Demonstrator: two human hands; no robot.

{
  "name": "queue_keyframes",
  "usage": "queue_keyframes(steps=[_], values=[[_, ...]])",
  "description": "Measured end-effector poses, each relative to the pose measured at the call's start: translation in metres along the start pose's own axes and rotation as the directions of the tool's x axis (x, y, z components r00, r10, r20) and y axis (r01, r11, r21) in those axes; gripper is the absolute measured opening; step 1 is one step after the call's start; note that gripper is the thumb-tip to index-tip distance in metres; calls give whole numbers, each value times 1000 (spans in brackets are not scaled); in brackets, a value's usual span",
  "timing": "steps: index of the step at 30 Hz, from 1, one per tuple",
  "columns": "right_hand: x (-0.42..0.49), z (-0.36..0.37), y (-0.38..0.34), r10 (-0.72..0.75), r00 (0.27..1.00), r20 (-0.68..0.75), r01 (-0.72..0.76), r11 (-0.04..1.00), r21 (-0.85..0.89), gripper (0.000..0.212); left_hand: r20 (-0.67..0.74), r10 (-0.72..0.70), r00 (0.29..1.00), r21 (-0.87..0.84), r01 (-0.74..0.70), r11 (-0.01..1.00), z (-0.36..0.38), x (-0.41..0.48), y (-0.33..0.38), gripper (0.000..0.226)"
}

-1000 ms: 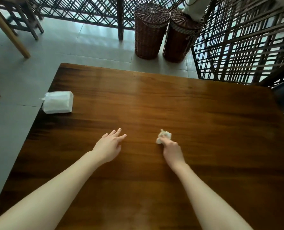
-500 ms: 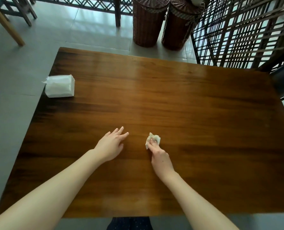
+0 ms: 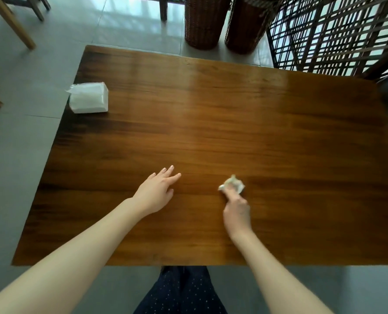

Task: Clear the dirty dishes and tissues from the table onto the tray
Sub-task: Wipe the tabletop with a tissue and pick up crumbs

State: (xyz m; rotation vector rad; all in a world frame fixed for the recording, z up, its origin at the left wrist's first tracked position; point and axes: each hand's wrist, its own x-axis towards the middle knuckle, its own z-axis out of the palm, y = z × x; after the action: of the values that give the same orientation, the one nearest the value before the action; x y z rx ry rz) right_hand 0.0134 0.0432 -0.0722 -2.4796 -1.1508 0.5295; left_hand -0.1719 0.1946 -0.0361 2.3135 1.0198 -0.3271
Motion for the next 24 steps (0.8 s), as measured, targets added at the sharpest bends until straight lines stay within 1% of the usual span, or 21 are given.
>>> queue_keyframes(steps=[1,3,5,6,7,8,9,10,12,14,16,17,18,19,22,24], values=[[-20,12,-14,-103,993,64,103,995,8,48,-7,-8,1000,1,8,1000,1,-3,-1,56],[-60,31,-35,-260,951,167,249,965,83,53,-20,-31,999,-10,31,999,0,-11,-4,55],[-91,34,-43,-437,860,263,422,899,114,67,-42,-53,998,-46,51,998,-1,-17,-8,55],[-98,31,-38,-503,816,285,499,861,93,72,-57,-64,996,-64,60,996,-2,-21,-10,55],[-99,24,-32,-533,786,312,533,841,94,73,-69,-76,995,-77,70,995,-2,-24,-12,54],[-95,17,-24,-543,774,326,550,831,78,73,-74,-88,993,-88,81,993,-2,-27,-14,54],[-89,11,-13,-535,780,324,550,834,52,72,-72,-100,992,-94,93,991,-1,-32,-15,54],[-83,5,-2,-506,807,304,527,850,17,70,-66,-111,992,-98,104,990,1,-37,-15,54],[-75,-5,15,-400,876,268,423,905,-34,65,-68,-124,990,-110,116,987,7,-46,-15,54],[-74,-3,20,-341,911,233,359,932,-41,60,-75,-137,988,-128,126,984,14,-56,-11,54],[-82,9,7,-249,955,159,253,967,-5,57,-58,-145,988,-128,136,982,23,-68,-5,54],[-91,16,-1,-219,964,148,222,975,-3,58,-41,-145,989,-124,139,982,28,-74,-3,54],[-102,24,-10,-228,961,157,231,973,2,60,-32,-149,988,-122,144,982,34,-80,0,54],[-114,31,-19,-267,946,187,271,963,4,64,-35,-156,987,-115,151,982,39,-86,3,54],[-138,45,-22,-397,867,303,418,908,-6,77,-43,-173,984,-105,167,980,48,-100,8,55],[-137,38,-11,-444,840,313,469,883,-4,79,-37,-185,982,-102,180,978,54,-111,12,55]])
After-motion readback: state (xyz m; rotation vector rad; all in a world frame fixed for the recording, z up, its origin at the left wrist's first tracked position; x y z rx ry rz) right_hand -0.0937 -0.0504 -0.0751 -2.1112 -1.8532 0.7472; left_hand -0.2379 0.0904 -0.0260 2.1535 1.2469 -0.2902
